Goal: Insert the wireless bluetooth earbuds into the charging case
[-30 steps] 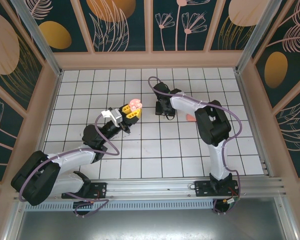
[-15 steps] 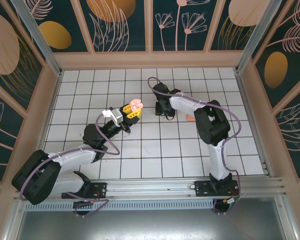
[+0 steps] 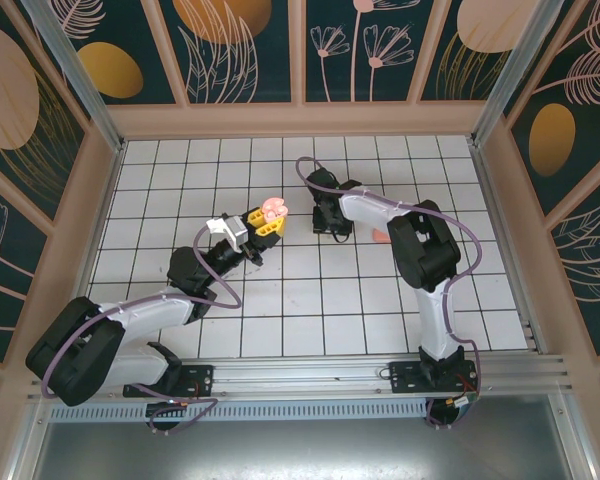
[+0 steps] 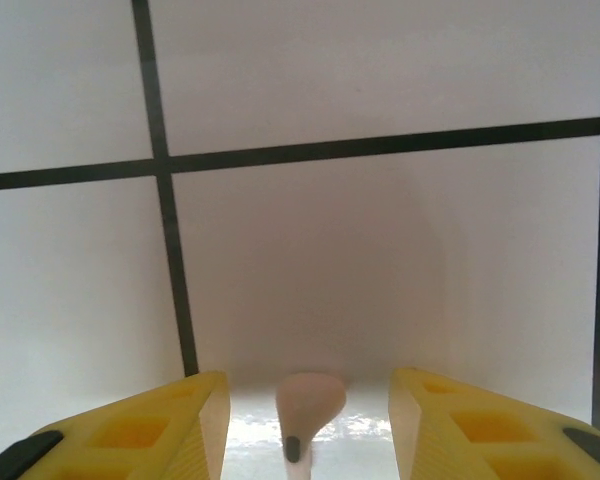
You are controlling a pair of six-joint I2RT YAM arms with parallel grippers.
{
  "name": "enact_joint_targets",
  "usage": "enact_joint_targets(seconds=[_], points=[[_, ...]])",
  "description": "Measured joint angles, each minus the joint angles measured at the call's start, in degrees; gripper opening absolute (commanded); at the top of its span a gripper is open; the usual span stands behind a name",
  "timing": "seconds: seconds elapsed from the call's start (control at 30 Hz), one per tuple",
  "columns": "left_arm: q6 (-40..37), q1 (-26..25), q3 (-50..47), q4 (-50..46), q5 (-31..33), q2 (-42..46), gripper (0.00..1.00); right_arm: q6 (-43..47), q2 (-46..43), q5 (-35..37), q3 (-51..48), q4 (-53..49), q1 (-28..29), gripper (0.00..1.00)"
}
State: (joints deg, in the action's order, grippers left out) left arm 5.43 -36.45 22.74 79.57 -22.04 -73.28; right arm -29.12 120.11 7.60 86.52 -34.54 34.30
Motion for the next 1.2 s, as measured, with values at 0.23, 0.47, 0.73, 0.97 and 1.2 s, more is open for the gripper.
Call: enact_joint_targets(seconds=[0.23, 0.47, 0.73, 0.97, 1.2], points=[[0.2, 0.0, 0.0, 0.0, 0.0, 0.0, 0.00, -0.2, 0.0, 0.5, -0.8, 0.2, 0.0, 0.45], [0.2, 0.0, 0.0, 0.0, 0.0, 0.0, 0.00, -0.4, 0.0, 0.5, -0.8, 0.2, 0.0, 0.44], [0.3, 0.0, 0.2, 0.3, 0.0, 0.0, 0.00, -0.4, 0.0, 0.6, -0.9, 0.3, 0.0, 0.44], [0.4, 0.0, 0.2, 0.3, 0.0, 0.0, 0.00, -0.7, 0.0, 0.9, -0.9, 0.3, 0.1, 0.39], [0.4, 0.0, 0.2, 0.3, 0.0, 0.0, 0.00, -1.2, 0.0, 1.0, -0.8, 0.3, 0.1, 0.36]])
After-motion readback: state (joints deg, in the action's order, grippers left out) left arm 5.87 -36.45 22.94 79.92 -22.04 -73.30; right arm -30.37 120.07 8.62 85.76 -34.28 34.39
